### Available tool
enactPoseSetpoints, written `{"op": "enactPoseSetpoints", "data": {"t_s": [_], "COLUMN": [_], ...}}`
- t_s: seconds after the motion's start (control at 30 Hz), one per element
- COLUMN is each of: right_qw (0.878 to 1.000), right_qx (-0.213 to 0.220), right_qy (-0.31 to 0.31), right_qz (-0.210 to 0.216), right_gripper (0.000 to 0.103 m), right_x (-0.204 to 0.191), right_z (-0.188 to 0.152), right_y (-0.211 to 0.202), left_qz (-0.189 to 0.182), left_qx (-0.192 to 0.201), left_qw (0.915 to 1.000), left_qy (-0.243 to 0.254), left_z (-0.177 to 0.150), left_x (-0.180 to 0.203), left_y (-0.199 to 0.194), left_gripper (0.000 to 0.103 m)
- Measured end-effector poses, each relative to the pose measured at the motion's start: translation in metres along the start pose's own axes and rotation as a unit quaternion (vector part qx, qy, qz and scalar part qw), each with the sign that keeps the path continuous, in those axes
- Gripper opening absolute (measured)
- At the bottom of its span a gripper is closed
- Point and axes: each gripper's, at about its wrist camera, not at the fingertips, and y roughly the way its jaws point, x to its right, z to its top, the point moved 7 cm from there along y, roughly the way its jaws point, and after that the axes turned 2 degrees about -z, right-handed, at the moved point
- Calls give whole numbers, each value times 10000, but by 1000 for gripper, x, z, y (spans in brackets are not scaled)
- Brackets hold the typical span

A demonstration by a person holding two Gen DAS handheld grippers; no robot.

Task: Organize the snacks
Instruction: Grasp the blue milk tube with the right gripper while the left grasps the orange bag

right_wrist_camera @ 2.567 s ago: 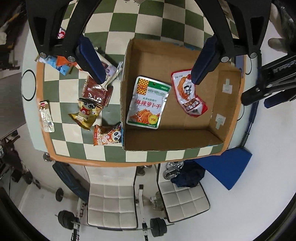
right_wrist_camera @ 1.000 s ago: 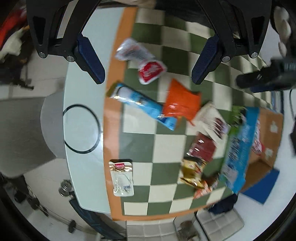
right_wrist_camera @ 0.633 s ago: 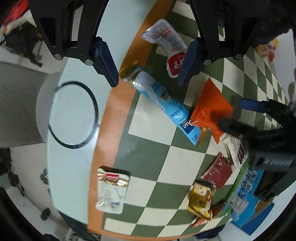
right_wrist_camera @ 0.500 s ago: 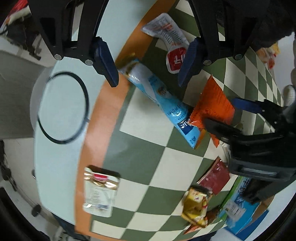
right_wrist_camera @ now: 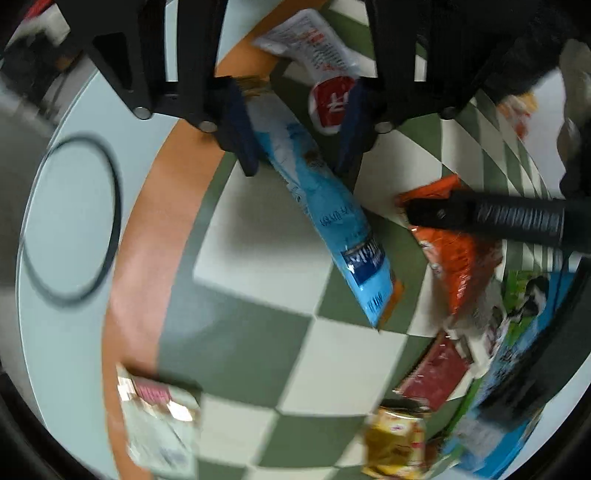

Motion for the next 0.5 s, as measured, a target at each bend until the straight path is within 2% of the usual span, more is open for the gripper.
{"op": "enactPoseSetpoints", "data": {"t_s": [0.07, 0.13, 0.2, 0.23, 0.3, 0.5], "right_qw": [9963, 9894, 9860, 9873, 9920, 9951], "right_qx": [-228, -407, -467, -440, -257, -57], "right_qy": [707, 1075, 1186, 1134, 993, 836], "right_qz": [439, 883, 1072, 1019, 740, 518], "right_gripper": [42, 42, 44, 47, 64, 64], "right_x": [6, 4, -1, -2, -4, -14], "right_z": [-13, -22, -28, -28, -24, -1], "right_y": [6, 11, 14, 13, 8, 2], "left_qz": [192, 227, 192, 163, 43, -341], "left_qx": [114, 166, 261, 298, 325, 342], "left_qw": [9994, 9988, 9983, 9983, 9988, 9988], "left_qy": [273, 403, 481, 473, 364, -120], "left_z": [-7, -12, -15, -16, -17, -11], "left_x": [-1, -2, -3, -4, -5, -27], "left_y": [1, 1, -2, -4, -7, -16], "left_gripper": [70, 70, 70, 70, 70, 70]}}
